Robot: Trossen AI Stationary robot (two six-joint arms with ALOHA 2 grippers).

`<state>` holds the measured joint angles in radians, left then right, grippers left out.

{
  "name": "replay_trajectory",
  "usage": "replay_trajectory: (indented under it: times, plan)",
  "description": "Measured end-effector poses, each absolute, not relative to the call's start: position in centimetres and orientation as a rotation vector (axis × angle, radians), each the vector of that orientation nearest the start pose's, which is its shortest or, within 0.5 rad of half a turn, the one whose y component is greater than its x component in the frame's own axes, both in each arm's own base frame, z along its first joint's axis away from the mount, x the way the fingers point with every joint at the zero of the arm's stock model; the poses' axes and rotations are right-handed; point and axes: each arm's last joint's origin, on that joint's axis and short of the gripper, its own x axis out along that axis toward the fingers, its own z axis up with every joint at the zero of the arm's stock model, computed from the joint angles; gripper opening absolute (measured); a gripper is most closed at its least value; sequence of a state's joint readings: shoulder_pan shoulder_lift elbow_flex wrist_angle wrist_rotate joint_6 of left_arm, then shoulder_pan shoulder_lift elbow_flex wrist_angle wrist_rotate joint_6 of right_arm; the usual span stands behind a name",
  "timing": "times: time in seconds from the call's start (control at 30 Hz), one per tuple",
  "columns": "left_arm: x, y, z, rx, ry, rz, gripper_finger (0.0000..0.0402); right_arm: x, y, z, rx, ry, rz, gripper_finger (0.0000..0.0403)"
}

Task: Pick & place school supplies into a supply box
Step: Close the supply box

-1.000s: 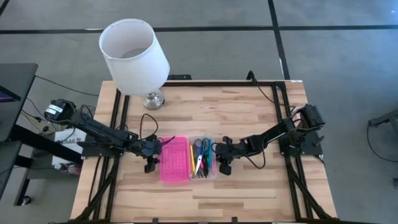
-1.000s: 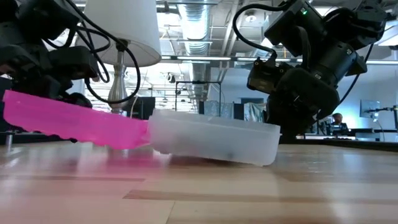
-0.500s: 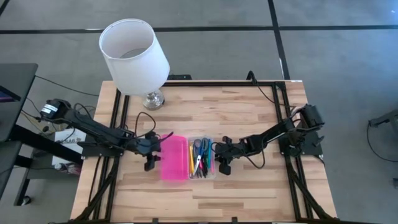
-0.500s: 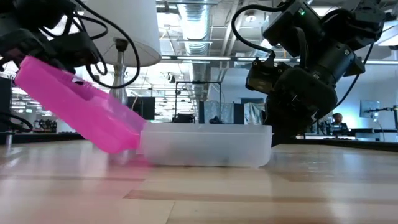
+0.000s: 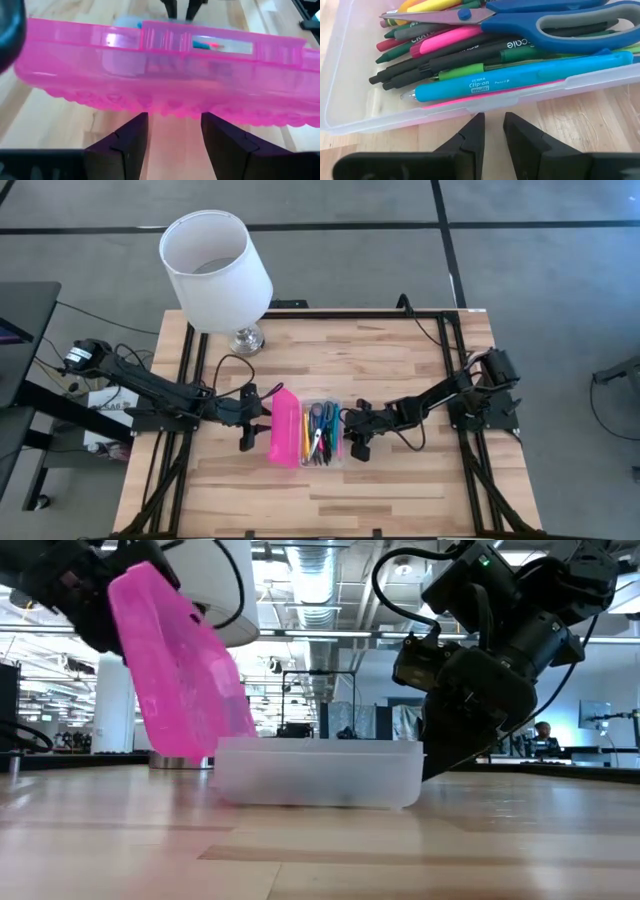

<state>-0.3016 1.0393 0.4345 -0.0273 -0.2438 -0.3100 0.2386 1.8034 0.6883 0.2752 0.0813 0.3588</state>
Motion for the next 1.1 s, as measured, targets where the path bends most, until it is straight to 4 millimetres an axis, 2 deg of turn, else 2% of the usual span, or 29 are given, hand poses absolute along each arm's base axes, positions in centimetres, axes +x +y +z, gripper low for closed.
replay_trajectory:
  times: [0.2, 0.63, 0.93, 1.1]
  plan:
    - [20.1, -5.1, 18.7, -0.128, 0.575, 0.059, 0.0178, 30.3, 6.8, 9.8, 0.214, 0.835, -0.004, 0.0075]
    - [23.4, -5.7, 17.3, -0.180, 0.448, 0.027, 0.0178, 30.6, 6.5, 9.9, 0.219, 0.824, -0.012, 0.0075]
    - [25.1, -6.3, 16.6, -0.201, 0.440, -0.009, 0.0178, 30.6, 6.5, 9.9, 0.226, 0.821, -0.019, 0.0075]
    - [25.2, -6.3, 16.6, -0.189, 0.453, -0.006, 0.0178, 30.6, 6.4, 10.0, 0.323, 0.829, -0.066, 0.0075]
